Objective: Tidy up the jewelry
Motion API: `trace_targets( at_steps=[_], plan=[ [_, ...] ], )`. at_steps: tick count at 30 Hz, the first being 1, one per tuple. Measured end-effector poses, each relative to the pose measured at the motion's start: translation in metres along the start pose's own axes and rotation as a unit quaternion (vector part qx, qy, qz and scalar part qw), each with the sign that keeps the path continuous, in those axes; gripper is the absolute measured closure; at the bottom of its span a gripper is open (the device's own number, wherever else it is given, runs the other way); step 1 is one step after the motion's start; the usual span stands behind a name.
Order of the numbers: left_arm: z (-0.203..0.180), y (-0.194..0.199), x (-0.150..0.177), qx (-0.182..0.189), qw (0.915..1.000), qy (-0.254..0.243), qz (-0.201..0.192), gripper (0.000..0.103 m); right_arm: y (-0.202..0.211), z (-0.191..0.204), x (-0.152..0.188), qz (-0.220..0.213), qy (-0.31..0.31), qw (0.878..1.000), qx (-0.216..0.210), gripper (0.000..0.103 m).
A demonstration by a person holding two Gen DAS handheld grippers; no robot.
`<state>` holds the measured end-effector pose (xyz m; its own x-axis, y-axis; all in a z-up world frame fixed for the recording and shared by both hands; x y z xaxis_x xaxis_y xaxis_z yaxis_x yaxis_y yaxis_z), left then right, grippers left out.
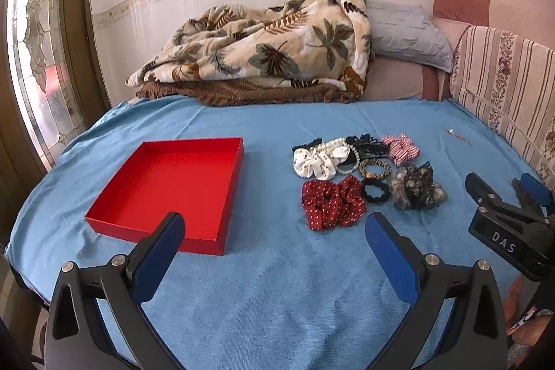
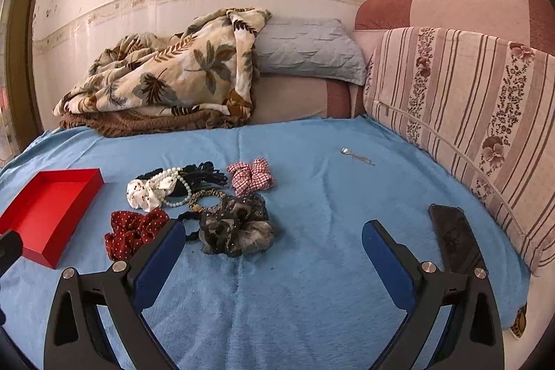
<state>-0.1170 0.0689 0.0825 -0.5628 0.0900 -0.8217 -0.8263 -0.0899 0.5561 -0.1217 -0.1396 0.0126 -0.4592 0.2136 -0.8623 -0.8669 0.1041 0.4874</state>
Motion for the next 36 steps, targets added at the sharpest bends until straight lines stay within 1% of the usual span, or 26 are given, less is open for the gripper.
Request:
trace_targets(
  at_steps=[13, 25, 28, 30, 32, 34, 36],
  plan=[
    [0.0, -0.036, 0.014, 0.007, 0.9993, 0.003, 0.037, 0.0, -0.021, 0.012, 0.012, 0.036, 0.019, 0.999, -0.002, 0.0],
    [0.002, -0.053, 0.023, 0.008, 0.9983, 0.006, 0.058, 0.0, -0.035, 0.013, 0.022, 0.064, 0.022, 0.998, 0.0, 0.0],
    [0.005, -0.058, 0.02, 0.008, 0.998, 0.008, 0.062, 0.0, -0.04, 0.008, 0.018, 0.071, 0.017, 0.997, -0.002, 0.0],
    [0.007, -0.063, 0.016, 0.011, 0.9978, 0.011, 0.065, 0.0, -0.047, -0.001, 0.012, 0.08, -0.003, 0.997, -0.011, 0.0],
    [0.008, -0.069, 0.011, 0.015, 0.9975, 0.008, 0.068, 0.0, -0.056, -0.013, 0.007, 0.091, -0.022, 0.995, -0.017, 0.0],
    [0.006, -0.076, 0.006, 0.018, 0.9975, 0.003, 0.069, 0.0, -0.068, -0.022, 0.004, 0.106, -0.028, 0.994, -0.018, 0.0],
    [0.001, -0.088, 0.0, 0.032, 0.9966, -0.004, 0.076, 0.0, -0.084, -0.029, 0.002, 0.125, -0.03, 0.992, -0.022, 0.0]
  ],
)
Point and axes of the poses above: each gripper's, at about its wrist camera, not at the fingertips, and y roughly against the way its jaws point, z to its left, x to its underside, the point moved 8 cm from there along -y, roughly the way its jaws point, and after that the axes turned 5 degrees about -x, right-handed, at the moved point
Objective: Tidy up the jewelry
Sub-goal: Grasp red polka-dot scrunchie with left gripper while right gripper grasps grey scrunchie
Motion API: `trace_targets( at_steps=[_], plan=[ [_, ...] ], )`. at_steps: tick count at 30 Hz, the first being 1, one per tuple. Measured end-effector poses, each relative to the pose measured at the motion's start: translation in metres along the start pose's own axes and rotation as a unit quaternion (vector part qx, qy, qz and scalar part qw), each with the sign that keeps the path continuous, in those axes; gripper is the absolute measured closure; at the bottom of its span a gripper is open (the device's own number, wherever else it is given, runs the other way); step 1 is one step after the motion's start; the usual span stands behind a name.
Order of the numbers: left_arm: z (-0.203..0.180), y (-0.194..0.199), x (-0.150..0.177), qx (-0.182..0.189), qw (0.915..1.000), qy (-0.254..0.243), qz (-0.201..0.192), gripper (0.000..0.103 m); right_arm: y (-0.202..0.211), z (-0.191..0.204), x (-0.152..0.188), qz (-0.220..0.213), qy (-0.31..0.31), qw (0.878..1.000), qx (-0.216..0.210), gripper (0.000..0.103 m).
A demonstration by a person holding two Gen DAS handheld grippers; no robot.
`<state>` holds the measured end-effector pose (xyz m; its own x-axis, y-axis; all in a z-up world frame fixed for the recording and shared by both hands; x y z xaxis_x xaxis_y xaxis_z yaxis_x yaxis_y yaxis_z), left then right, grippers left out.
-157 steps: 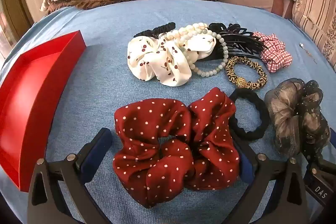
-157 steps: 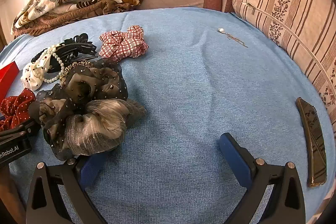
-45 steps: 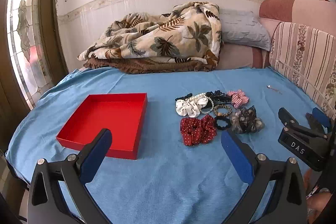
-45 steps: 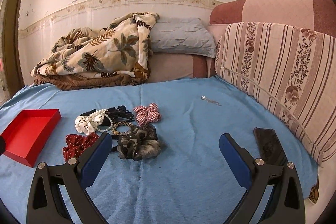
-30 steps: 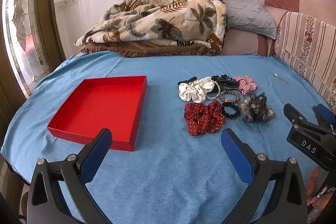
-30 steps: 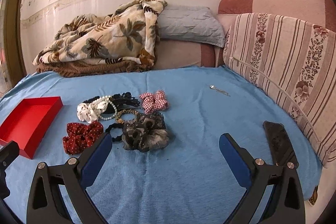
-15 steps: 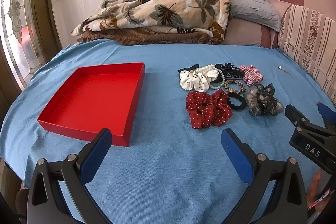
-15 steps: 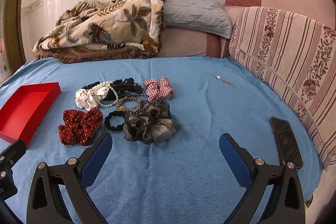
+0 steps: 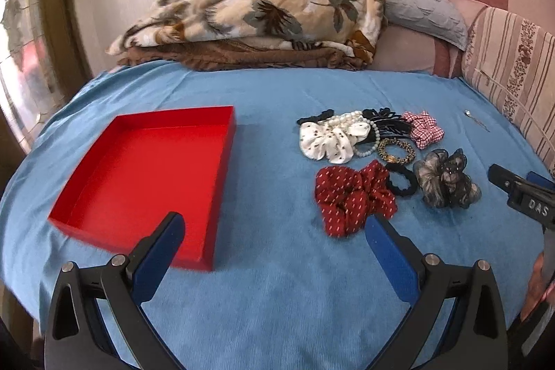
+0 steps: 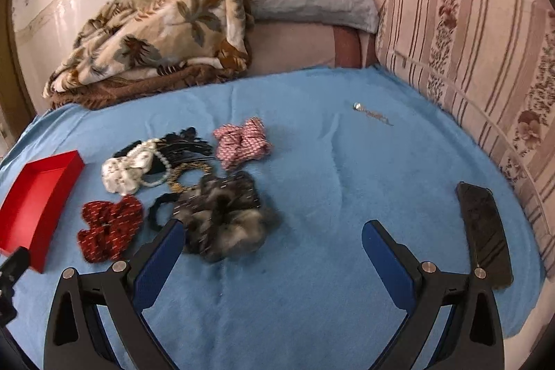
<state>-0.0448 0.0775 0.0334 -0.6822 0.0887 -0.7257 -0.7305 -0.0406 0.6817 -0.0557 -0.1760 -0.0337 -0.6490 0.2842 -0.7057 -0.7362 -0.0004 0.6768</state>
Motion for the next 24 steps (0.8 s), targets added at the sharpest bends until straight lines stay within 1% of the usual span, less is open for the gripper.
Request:
trace_targets(
  at_steps=[2, 4, 5, 6, 7, 9, 10, 12, 17, 19, 21, 22, 23, 24],
  plan=[
    [-0.005, -0.012, -0.003, 0.012, 0.9998, -0.002, 0.016, 0.001, -0.015, -0.006, -0.005, 0.02, -0.01, 1.0, -0.009, 0.0],
    [-0.014, -0.026, -0.005, 0.039, 0.9985, -0.003, 0.038, 0.013, -0.024, -0.007, -0.007, 0.031, -0.025, 0.999, -0.029, 0.003],
    [-0.021, -0.036, -0.005, 0.054, 0.9969, -0.004, 0.057, 0.016, -0.027, -0.006, -0.007, 0.038, -0.032, 0.998, -0.043, 0.008],
    [-0.026, -0.044, -0.004, 0.062, 0.9956, -0.005, 0.069, 0.022, -0.032, -0.005, -0.006, 0.047, -0.042, 0.996, -0.061, 0.014],
    [-0.032, -0.054, -0.003, 0.074, 0.9936, -0.005, 0.085, 0.027, -0.035, -0.003, -0.004, 0.054, -0.048, 0.995, -0.074, 0.017],
    [-0.039, -0.068, 0.0, 0.081, 0.9912, -0.004, 0.105, 0.034, -0.041, 0.001, 0.0, 0.07, -0.058, 0.991, -0.094, 0.028],
    [-0.041, -0.077, 0.001, 0.081, 0.9901, -0.002, 0.114, 0.039, -0.043, 0.002, 0.002, 0.074, -0.059, 0.991, -0.099, 0.029],
    [-0.046, -0.089, 0.004, 0.085, 0.9881, -0.001, 0.128, 0.043, -0.046, 0.005, 0.004, 0.079, -0.063, 0.989, -0.107, 0.03],
    [-0.051, -0.103, 0.006, 0.086, 0.9867, 0.004, 0.138, 0.046, -0.052, 0.011, 0.005, 0.084, -0.067, 0.987, -0.115, 0.03],
    [-0.051, -0.104, 0.006, 0.085, 0.9869, 0.005, 0.137, 0.049, -0.055, 0.013, 0.006, 0.089, -0.067, 0.987, -0.117, 0.031],
    [-0.052, -0.106, 0.005, 0.085, 0.9869, 0.003, 0.137, 0.051, -0.058, 0.017, 0.008, 0.094, -0.063, 0.986, -0.119, 0.038],
    [-0.052, -0.106, 0.006, 0.084, 0.9871, 0.004, 0.137, 0.054, -0.06, 0.019, 0.01, 0.097, -0.06, 0.986, -0.12, 0.04],
    [-0.052, -0.106, 0.005, 0.083, 0.9872, 0.004, 0.136, 0.058, -0.061, 0.023, 0.011, 0.099, -0.055, 0.986, -0.12, 0.046],
    [-0.053, -0.106, 0.005, 0.081, 0.9874, 0.002, 0.136, 0.068, -0.062, 0.024, 0.012, 0.1, -0.052, 0.986, -0.121, 0.055]
  ],
)
Point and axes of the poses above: each gripper's, at about its wrist camera, not at the fingertips, and y roughly against the way its jaws point, z to its left, x to its underside, the point moved 8 cm from there along -y, roughly the way its jaws point, and after that the axes turned 5 degrees about -x, right-handed, at the moved point
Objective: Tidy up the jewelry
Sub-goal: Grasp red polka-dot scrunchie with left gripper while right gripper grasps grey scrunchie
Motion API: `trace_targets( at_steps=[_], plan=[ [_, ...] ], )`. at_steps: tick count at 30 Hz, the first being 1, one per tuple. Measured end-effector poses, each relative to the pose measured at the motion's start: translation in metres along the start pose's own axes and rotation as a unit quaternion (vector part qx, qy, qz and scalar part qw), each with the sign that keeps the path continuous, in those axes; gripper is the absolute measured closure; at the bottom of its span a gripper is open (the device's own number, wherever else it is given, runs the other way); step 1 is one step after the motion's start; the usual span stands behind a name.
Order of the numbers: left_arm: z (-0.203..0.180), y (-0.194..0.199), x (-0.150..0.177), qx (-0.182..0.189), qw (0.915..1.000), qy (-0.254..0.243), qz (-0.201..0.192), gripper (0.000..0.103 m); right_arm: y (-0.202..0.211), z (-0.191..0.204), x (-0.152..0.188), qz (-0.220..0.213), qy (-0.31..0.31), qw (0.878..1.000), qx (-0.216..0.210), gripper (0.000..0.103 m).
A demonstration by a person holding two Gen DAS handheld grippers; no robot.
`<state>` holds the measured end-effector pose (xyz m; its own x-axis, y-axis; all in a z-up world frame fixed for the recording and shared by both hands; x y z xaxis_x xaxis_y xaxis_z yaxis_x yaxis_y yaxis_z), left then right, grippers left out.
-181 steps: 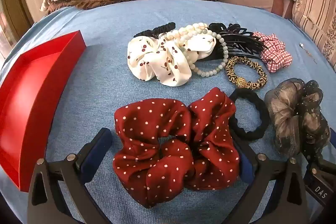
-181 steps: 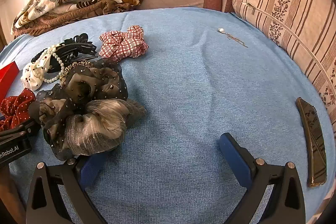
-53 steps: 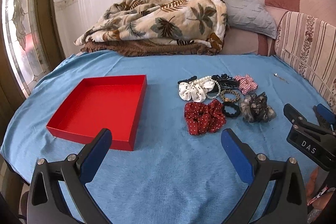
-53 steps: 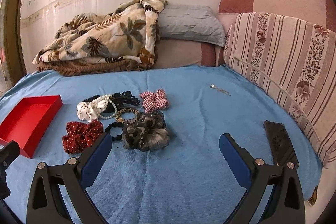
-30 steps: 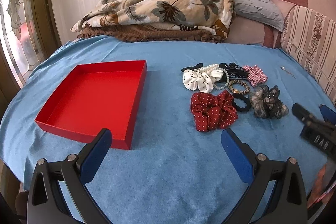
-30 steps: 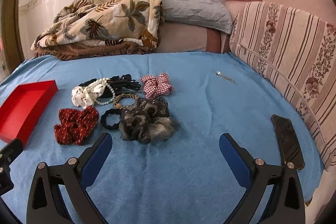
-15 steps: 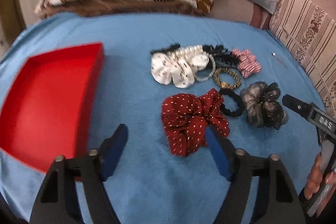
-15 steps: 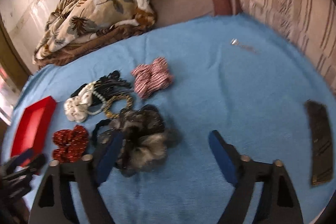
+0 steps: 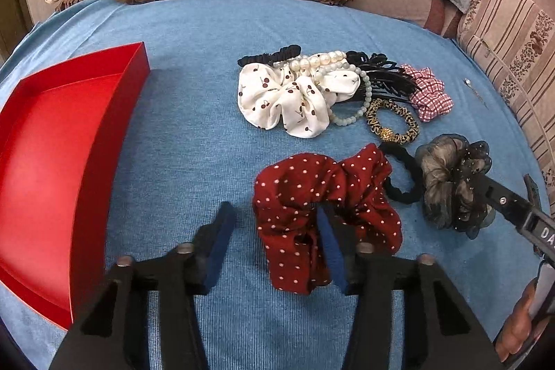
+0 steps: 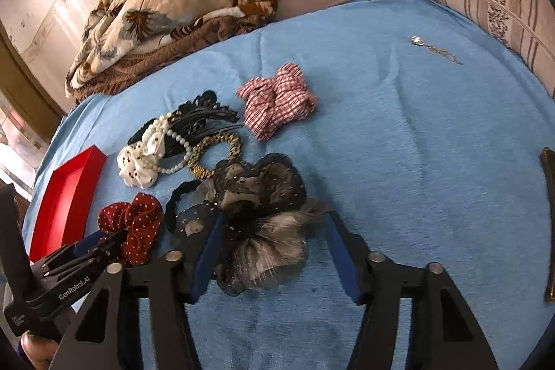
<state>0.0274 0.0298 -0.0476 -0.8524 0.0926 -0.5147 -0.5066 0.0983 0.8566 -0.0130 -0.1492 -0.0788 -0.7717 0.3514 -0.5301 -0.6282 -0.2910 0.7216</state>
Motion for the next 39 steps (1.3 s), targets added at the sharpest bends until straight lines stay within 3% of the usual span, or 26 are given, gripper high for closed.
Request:
trace_targets(
  at_steps=[1, 2, 7, 16, 23, 29, 39],
  plan=[
    [-0.001, 0.001, 0.001, 0.0, 1.0, -0.003, 0.0, 0.082, -0.002, 0.003, 0.001, 0.003, 0.004, 1.0, -0.003, 0.062],
    [-0.002, 0.002, 0.002, 0.002, 1.0, -0.005, 0.001, 0.088, -0.003, 0.005, 0.002, 0.006, 0.007, 1.0, -0.006, 0.074],
    [-0.002, 0.023, 0.006, 0.008, 0.9999, 0.0, -0.01, 0.093, 0.006, 0.008, 0.002, -0.012, 0.017, 1.0, -0.003, 0.095],
    [0.028, 0.102, 0.02, 0.038, 0.9971, 0.024, -0.062, 0.093, 0.027, 0.022, 0.014, -0.036, 0.024, 0.999, -0.011, 0.098],
    [0.085, 0.14, 0.017, 0.001, 0.9931, 0.044, -0.109, 0.093, 0.058, 0.044, 0.023, -0.079, 0.074, 0.994, 0.02, 0.101],
    [0.14, 0.142, 0.009, -0.029, 0.99, 0.069, -0.119, 0.093, 0.078, 0.067, 0.025, -0.087, 0.08, 0.993, 0.01, 0.101],
    [0.227, 0.106, -0.019, -0.069, 0.9837, 0.121, -0.114, 0.093, 0.077, 0.161, 0.014, -0.07, 0.155, 0.985, -0.015, 0.101]
  ],
)
Point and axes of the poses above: each gripper's, at about its wrist camera, not at the fingertips, and y roughly against the way its jaws point, z to its left, x to its underside, the point moved 8 cm from there along -y, roughly the way its jaws point, and after that the axes turned 5 degrees about -x, right-handed, at the moved point
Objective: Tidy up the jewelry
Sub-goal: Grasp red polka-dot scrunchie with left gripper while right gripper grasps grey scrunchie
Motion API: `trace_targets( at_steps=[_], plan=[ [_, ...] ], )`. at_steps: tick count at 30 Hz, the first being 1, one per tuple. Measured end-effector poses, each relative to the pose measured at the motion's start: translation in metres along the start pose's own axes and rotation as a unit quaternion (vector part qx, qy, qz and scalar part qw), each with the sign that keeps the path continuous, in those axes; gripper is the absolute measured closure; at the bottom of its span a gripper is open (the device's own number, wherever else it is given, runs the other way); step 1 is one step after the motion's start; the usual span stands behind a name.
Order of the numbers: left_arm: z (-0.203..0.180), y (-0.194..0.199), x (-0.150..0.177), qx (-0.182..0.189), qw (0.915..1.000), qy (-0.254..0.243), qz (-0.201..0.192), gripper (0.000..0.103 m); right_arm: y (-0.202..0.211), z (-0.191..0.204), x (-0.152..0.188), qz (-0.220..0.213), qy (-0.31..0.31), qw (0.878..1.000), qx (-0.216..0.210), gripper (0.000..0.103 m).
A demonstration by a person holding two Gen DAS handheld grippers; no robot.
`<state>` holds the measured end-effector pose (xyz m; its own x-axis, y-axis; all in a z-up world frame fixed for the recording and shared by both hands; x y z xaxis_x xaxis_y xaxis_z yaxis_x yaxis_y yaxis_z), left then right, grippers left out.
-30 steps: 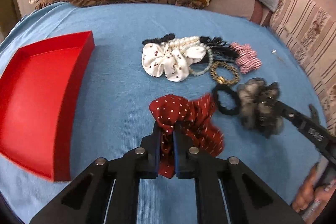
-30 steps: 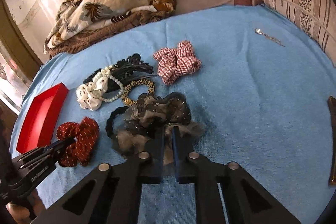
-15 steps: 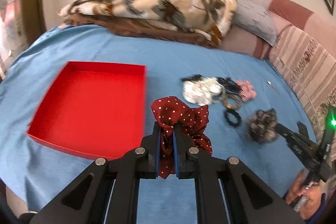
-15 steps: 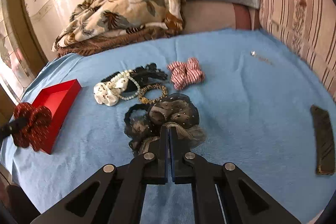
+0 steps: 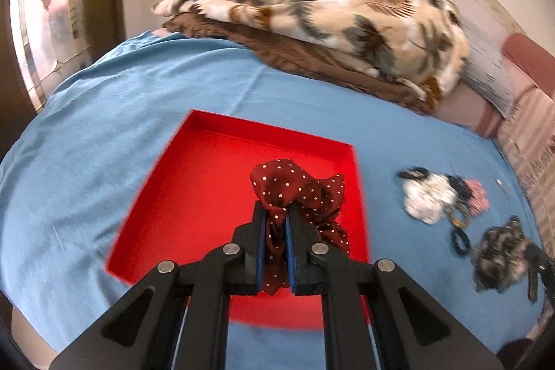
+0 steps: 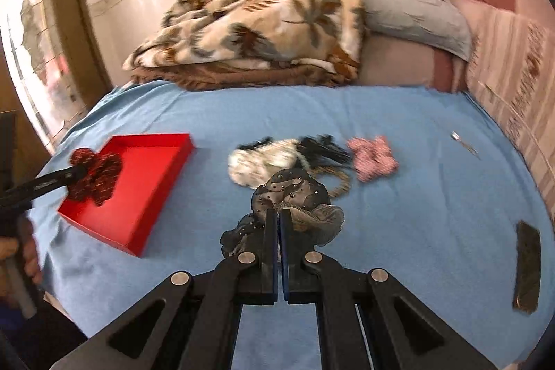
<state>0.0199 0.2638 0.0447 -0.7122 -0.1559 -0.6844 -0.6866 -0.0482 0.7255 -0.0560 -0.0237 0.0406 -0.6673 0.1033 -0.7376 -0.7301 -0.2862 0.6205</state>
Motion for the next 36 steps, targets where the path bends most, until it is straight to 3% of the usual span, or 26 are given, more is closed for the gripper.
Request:
trace_targets(
  at_steps=[7, 17, 22, 30, 32, 36],
  plan=[
    [0.043, -0.048, -0.027, -0.022, 0.9995, 0.023, 0.008, 0.093, -0.037, 0.072, -0.038, 0.016, 0.038, 0.999, -0.033, 0.101],
    [0.072, -0.093, -0.043, -0.009, 0.9968, 0.07, 0.037, 0.093, -0.132, 0.162, -0.072, 0.063, 0.097, 0.992, -0.042, 0.101],
    [0.076, -0.102, -0.053, -0.023, 0.9976, 0.058, 0.031, 0.093, -0.174, 0.176, -0.081, 0.083, 0.095, 0.991, -0.043, 0.101],
    [0.084, -0.12, -0.055, -0.027, 0.9953, 0.079, 0.049, 0.093, -0.216, 0.161, -0.07, 0.122, 0.079, 0.989, -0.027, 0.101],
    [0.081, -0.119, -0.056, -0.026, 0.9958, 0.075, 0.045, 0.089, -0.22, 0.157, -0.068, 0.126, 0.075, 0.989, -0.025, 0.1],
    [0.076, -0.106, -0.061, -0.014, 0.9968, 0.076, 0.022, 0.058, -0.218, 0.158, -0.067, 0.124, 0.075, 0.989, -0.025, 0.1]
  ],
)
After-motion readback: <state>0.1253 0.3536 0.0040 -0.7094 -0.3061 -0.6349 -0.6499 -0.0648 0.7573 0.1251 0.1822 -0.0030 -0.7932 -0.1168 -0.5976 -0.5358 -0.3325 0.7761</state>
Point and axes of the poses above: each gripper's, at about its wrist camera, not at the fingertips, and y roughly against the way its jaws point, z to its left, x to its underside, the point moved 8 cm from there along -y, roughly the way its jaws point, and after that the axes turned 5 degrees about -x, right-handed, at the moved point
